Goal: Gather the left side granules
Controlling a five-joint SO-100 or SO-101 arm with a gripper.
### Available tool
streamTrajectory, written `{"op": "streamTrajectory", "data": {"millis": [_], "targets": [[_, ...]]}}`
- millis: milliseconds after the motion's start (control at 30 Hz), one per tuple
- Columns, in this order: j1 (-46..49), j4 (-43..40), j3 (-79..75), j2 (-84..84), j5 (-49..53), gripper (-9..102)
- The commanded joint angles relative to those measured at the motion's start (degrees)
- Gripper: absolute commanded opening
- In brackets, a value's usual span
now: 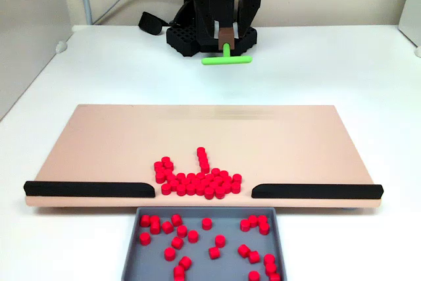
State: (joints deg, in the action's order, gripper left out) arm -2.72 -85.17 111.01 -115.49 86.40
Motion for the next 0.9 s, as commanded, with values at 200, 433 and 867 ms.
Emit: {"op": "streamTrajectory", "data": {"millis": [200,433,867], "targets": [[2.9,0.2,-0.3,-0.5,5.8,0],[3.7,0.7,-0.4,0.3,6.0,0],[4.0,0.8,-1.3,2.3,2.7,0]]}}
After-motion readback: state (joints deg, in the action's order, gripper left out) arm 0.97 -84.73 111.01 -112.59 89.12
